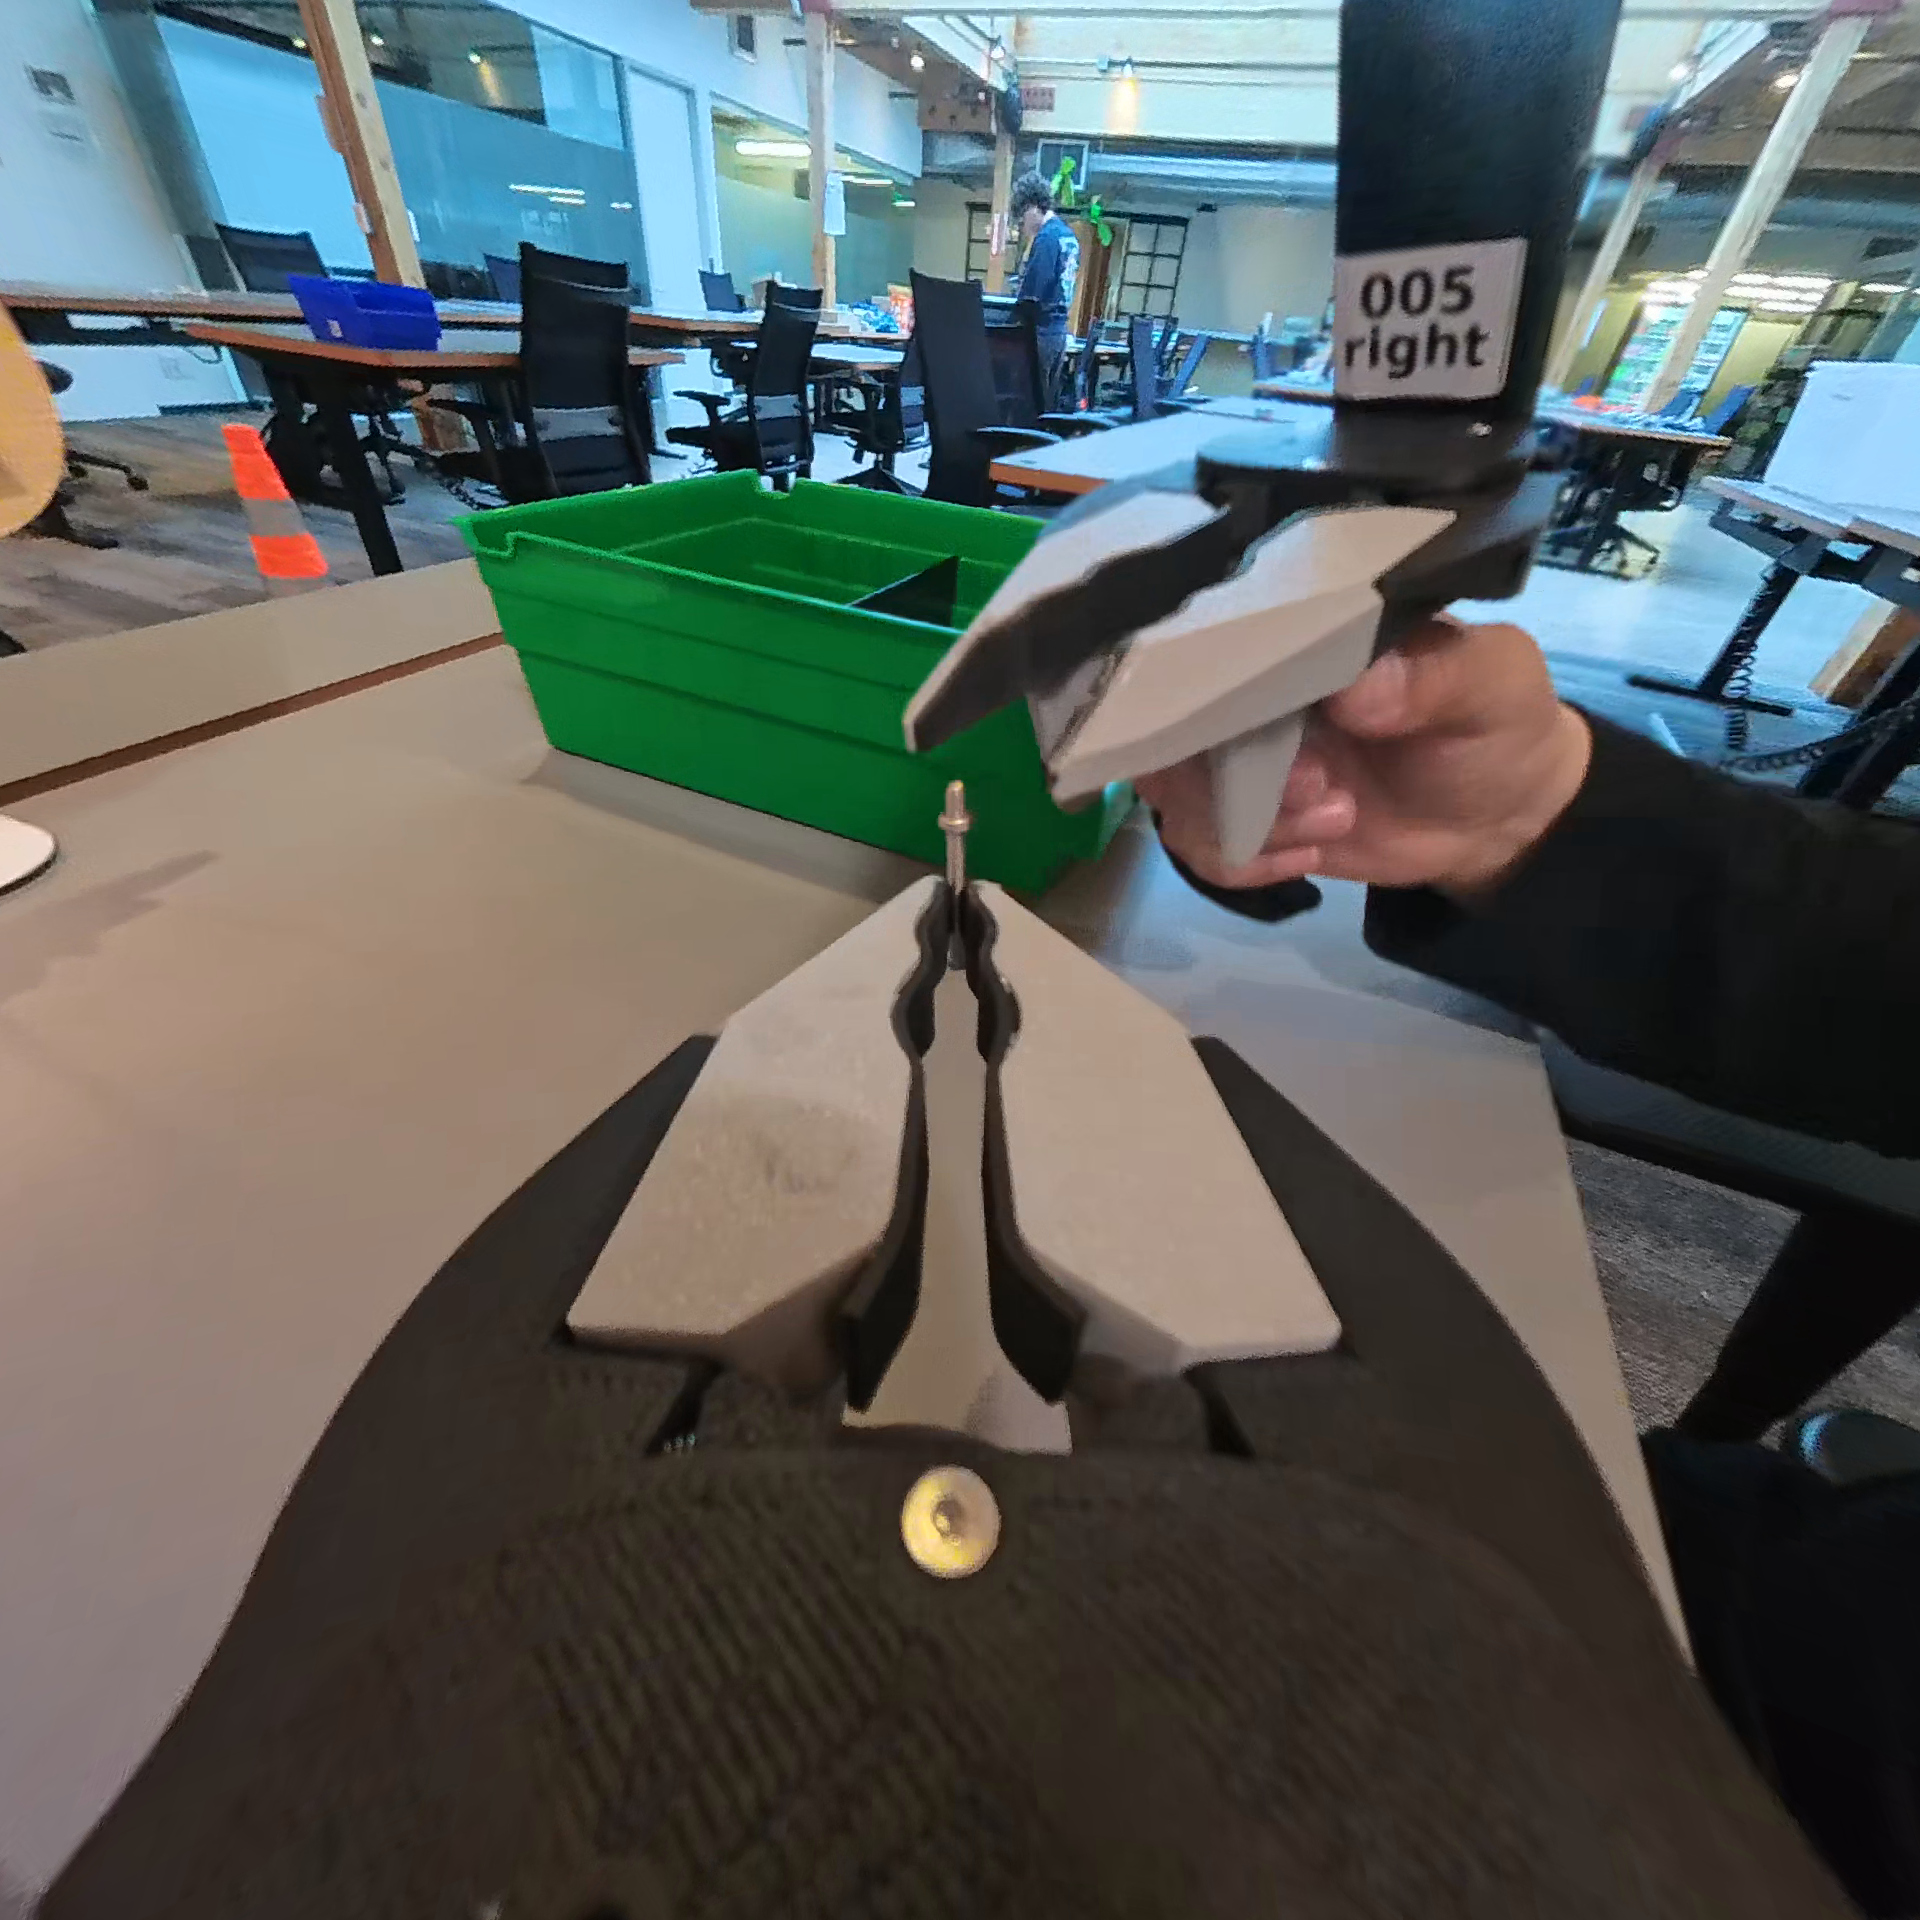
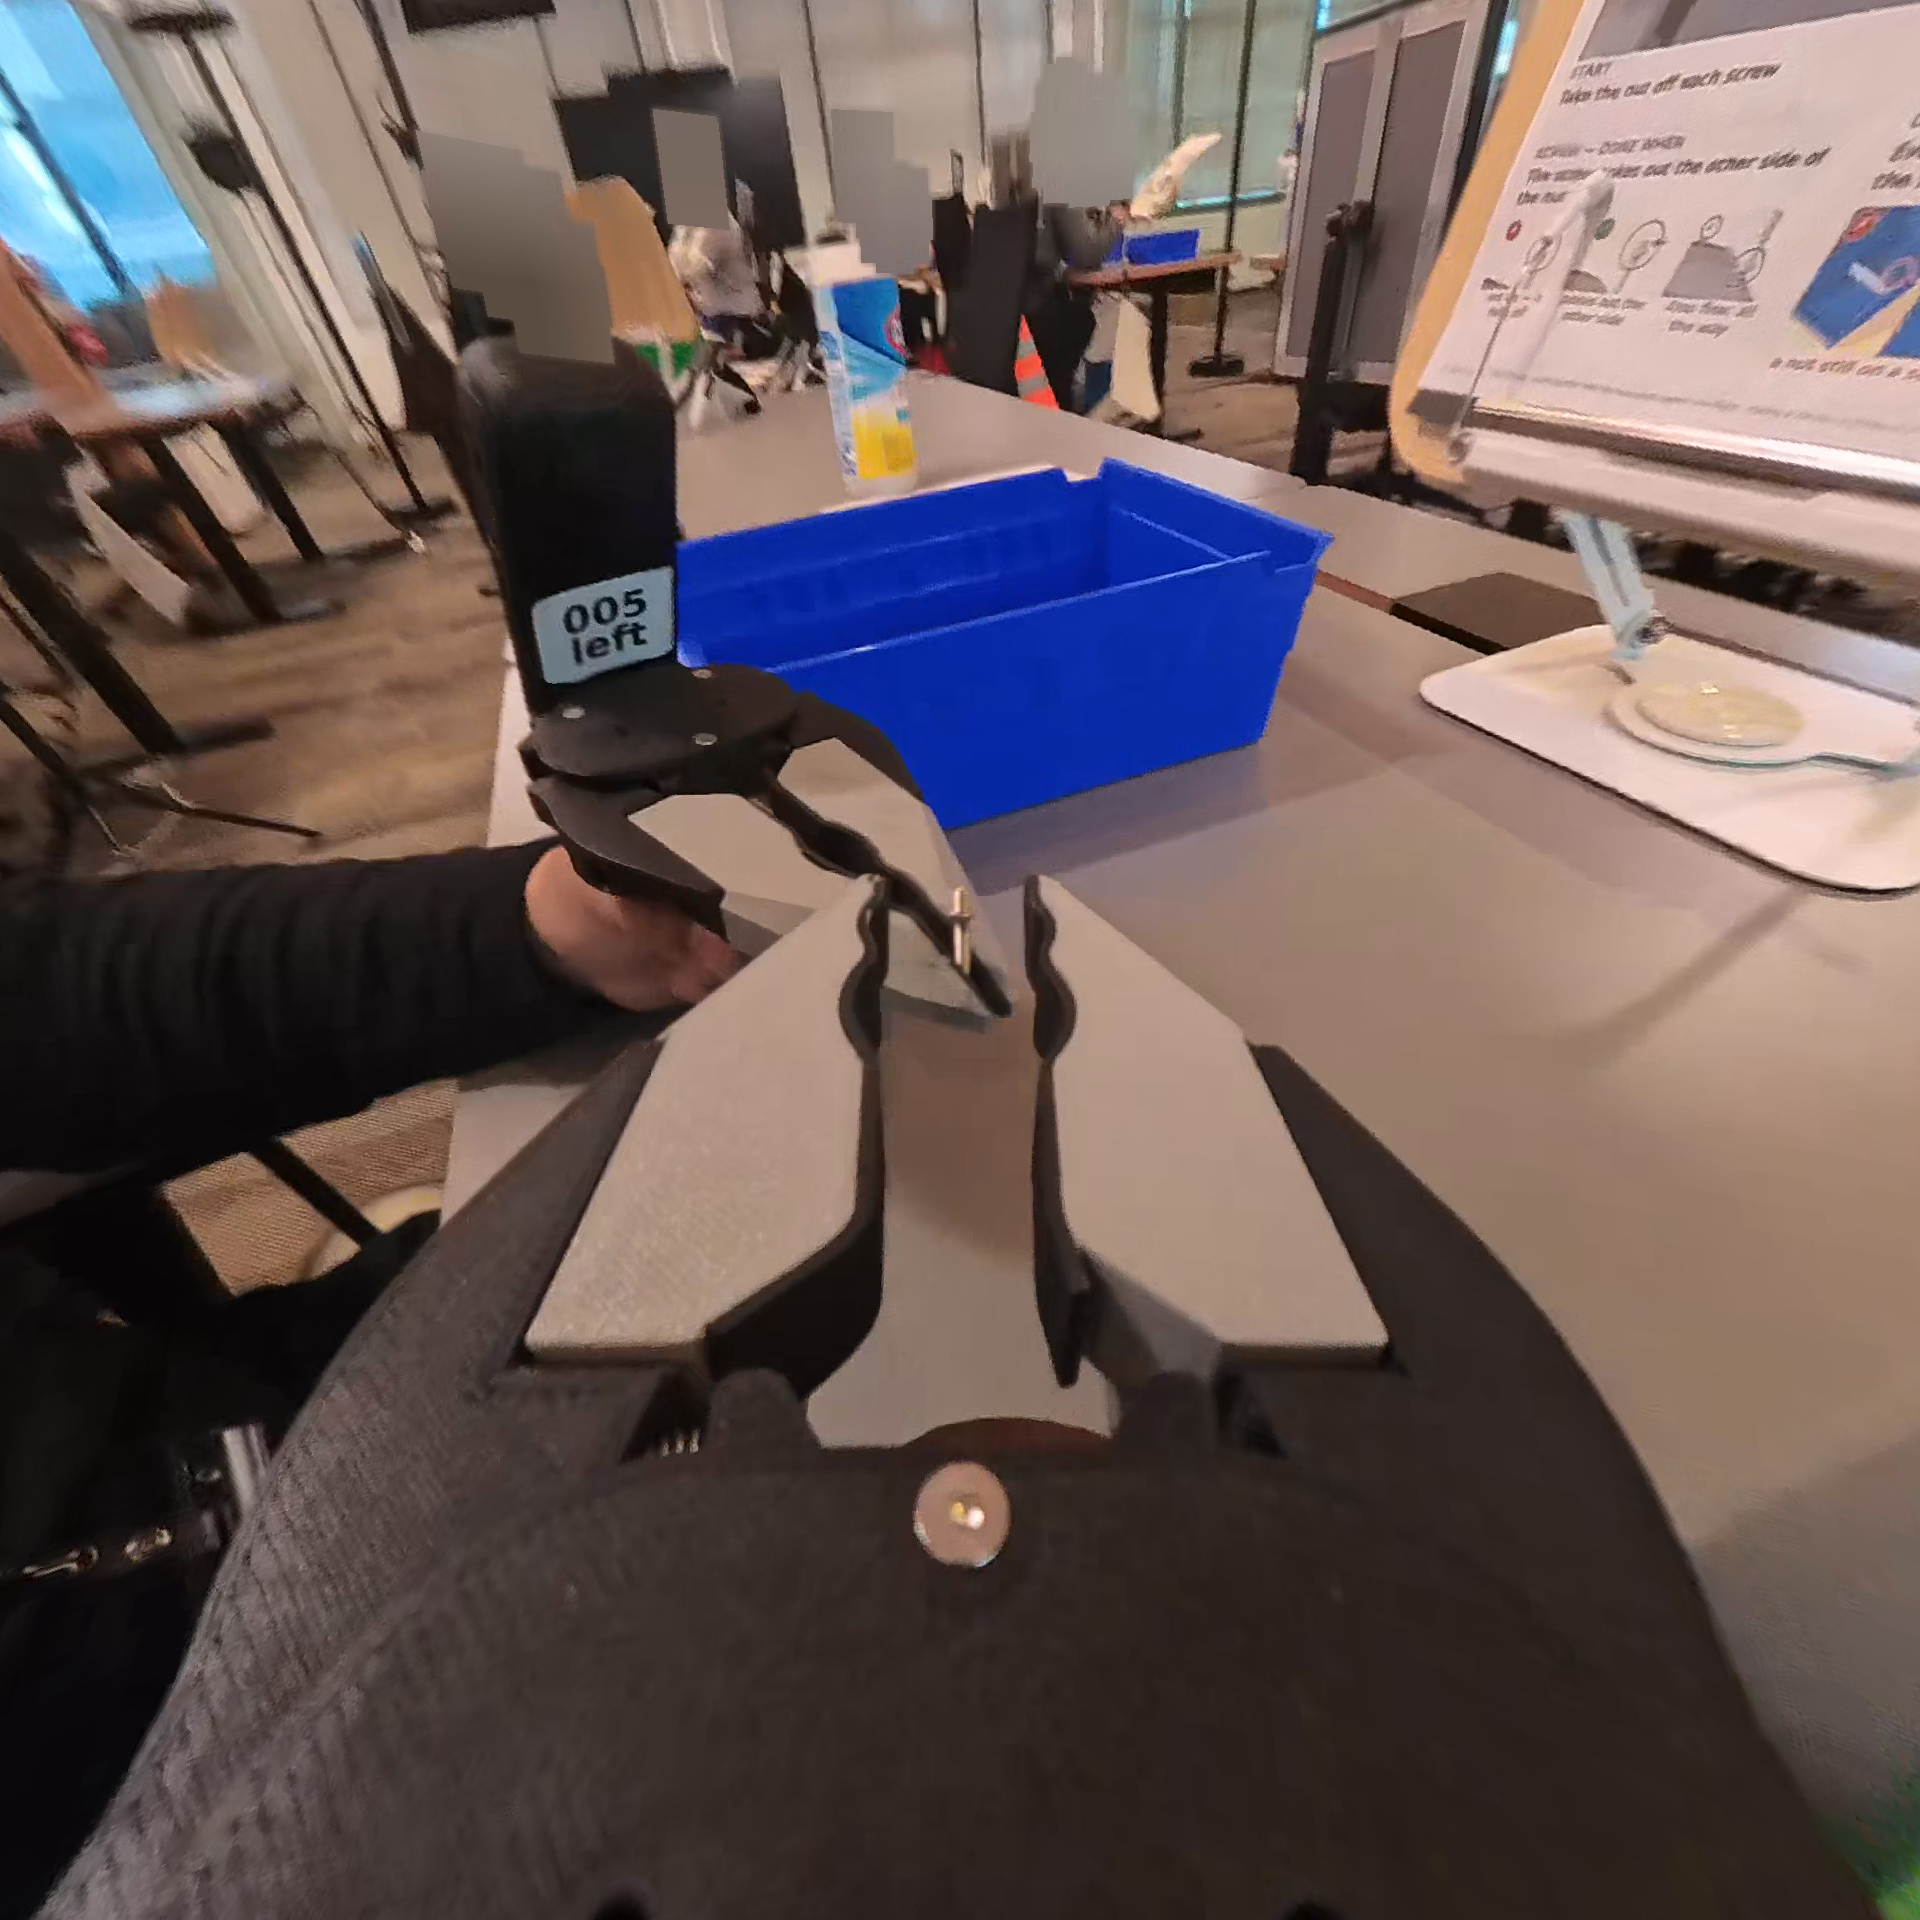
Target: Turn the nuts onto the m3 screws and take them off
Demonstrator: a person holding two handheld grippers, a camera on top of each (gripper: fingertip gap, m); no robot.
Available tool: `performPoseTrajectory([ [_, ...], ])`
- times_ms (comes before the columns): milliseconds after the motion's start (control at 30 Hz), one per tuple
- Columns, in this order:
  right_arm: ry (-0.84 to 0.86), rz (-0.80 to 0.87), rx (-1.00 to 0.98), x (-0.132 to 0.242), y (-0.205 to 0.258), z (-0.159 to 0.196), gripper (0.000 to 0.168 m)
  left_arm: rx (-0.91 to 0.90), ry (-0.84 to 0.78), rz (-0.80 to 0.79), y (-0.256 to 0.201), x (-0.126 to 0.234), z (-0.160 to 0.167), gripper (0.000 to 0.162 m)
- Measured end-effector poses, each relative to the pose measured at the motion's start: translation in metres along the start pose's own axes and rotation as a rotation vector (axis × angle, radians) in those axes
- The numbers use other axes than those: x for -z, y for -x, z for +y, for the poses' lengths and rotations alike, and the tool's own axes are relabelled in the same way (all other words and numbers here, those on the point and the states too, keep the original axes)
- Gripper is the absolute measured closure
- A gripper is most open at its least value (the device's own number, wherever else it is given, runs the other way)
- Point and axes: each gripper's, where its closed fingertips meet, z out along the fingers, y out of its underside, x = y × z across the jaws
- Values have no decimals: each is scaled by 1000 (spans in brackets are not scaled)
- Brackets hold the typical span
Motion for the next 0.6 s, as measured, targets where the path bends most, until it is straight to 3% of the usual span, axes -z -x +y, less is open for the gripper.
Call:
performPoseTrajectory([
  [100, -17, -11, -28, -10, -4, 10, 149, 8, 9, -2, 2, -1, 2, 162],
  [200, -31, -40, -27, -15, -3, 16, 166, -3, 39, -6, 1, -4, 8, 162],
  [600, -93, -100, -122, -8, 3, 12, 167, -4, 13, 23, -6, -5, 5, 161],
])
